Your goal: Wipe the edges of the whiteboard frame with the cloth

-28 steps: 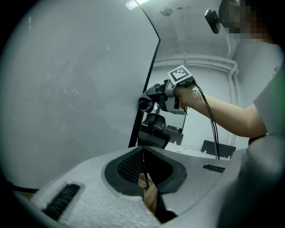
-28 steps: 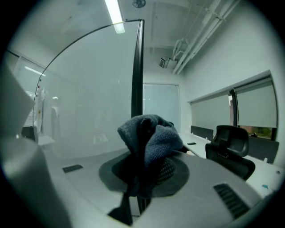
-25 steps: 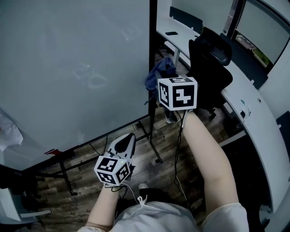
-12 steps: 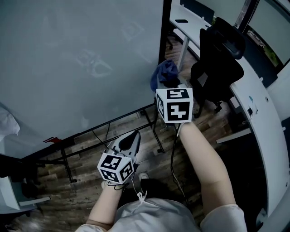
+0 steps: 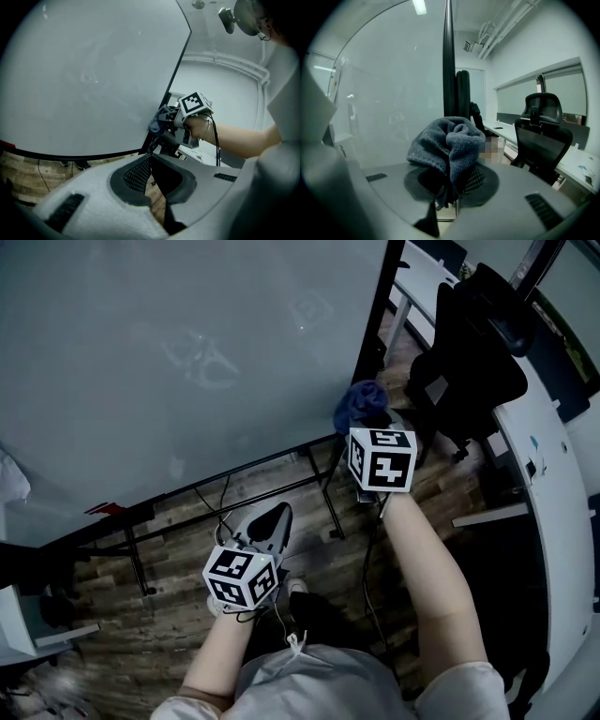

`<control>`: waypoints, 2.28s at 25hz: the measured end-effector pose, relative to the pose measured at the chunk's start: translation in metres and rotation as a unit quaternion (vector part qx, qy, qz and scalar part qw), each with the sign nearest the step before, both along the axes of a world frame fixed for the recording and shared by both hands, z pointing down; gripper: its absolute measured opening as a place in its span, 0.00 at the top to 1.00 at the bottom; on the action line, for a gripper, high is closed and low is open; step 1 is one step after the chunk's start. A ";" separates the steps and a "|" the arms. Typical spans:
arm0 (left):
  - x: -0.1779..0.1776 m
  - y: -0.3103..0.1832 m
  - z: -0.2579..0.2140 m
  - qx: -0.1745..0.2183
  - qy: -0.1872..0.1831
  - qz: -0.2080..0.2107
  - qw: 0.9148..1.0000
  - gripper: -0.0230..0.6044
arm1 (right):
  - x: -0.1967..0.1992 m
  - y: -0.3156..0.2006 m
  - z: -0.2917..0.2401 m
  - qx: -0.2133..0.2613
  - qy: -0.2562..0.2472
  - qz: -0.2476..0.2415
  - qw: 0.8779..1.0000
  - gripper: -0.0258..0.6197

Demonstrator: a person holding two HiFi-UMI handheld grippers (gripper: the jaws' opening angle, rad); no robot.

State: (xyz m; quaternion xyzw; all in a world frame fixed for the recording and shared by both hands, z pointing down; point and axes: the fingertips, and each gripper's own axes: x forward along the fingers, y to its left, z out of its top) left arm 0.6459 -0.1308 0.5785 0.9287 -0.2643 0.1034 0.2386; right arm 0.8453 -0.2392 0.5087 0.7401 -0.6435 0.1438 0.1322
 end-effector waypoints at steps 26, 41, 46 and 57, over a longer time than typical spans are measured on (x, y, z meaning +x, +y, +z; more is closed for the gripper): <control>-0.037 -0.009 0.081 -0.063 -0.031 -0.044 0.997 0.93 | -0.025 0.000 0.159 -0.131 0.015 0.005 0.991 0.85; -0.141 -0.025 0.082 -0.065 -0.027 -0.095 0.993 0.93 | -0.136 -0.009 0.173 -0.146 0.018 -0.011 0.989 0.85; -0.195 -0.028 0.081 -0.069 -0.025 -0.102 0.992 0.93 | -0.187 -0.016 0.171 -0.163 0.006 -0.001 0.987 0.85; -0.306 -0.036 0.068 -0.064 -0.028 -0.119 0.990 0.93 | -0.291 -0.025 0.169 -0.154 -0.021 0.027 0.988 0.85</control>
